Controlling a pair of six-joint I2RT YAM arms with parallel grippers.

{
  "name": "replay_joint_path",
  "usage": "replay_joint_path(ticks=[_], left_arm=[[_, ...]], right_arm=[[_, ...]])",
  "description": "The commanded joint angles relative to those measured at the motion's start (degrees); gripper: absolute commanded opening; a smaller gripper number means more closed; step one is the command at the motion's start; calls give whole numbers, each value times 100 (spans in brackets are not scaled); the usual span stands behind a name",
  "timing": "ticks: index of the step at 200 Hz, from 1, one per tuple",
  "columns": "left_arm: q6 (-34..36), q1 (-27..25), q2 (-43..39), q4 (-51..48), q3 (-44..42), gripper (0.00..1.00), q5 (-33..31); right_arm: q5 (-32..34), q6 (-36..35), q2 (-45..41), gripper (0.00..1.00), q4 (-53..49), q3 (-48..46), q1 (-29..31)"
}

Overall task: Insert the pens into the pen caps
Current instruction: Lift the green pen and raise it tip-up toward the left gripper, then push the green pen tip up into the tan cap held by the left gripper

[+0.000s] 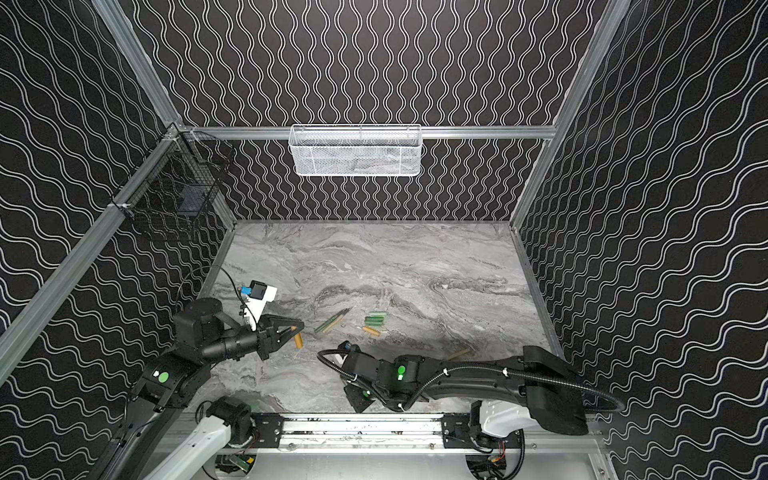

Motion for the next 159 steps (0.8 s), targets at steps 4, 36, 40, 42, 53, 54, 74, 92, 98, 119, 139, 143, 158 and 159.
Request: replay_joint_path(ticks=[4,36,40,42,53,54,74,92,98,119,139,143,158,159], left_arm=[[-60,10,-27,349,-38,0,213],[-80,40,-25,422,-48,0,362],[-87,52,-36,452,-53,0,401],[-92,58,-41,468,-64,0,417],[-123,80,-87,542,-88,0,500],[-123,85,-90,541,-90,0,503],[-177,123,-139,601,-115,0,559],[-285,142,-170,713,-152,0,661],[-333,157,-179,775,-176,0,728],[-417,250,-171,842,-209,0,797],[-447,446,-20,930,-207,0,1128],[-490,504,3,1012,-230,0,1239],[-732,712,56,1405,-371,0,1689],[-757,722,61,1438,-385,0,1718]], right_arm=[[-198,-518,-222,1,611,36,3],[-519,-793,-440,1,912,-18,10],[-565,-813,-468,1,975,-45,11],[-584,-813,-475,1,1002,-61,11],[-672,-822,-550,1,1162,-148,12],[-684,-831,-557,1,1175,-153,12],[-885,-908,-694,1,1502,-272,53],[-951,-996,-787,1,1721,-352,101],[-959,-1017,-823,1,1779,-394,108],[-970,-1093,-1000,1,1996,-603,117],[-954,-1193,-1239,1,2259,-801,117],[-932,-1211,-1280,1,2290,-821,117],[-839,-1304,-1447,2,2374,-875,121],[-829,-1305,-1454,2,2374,-876,119]])
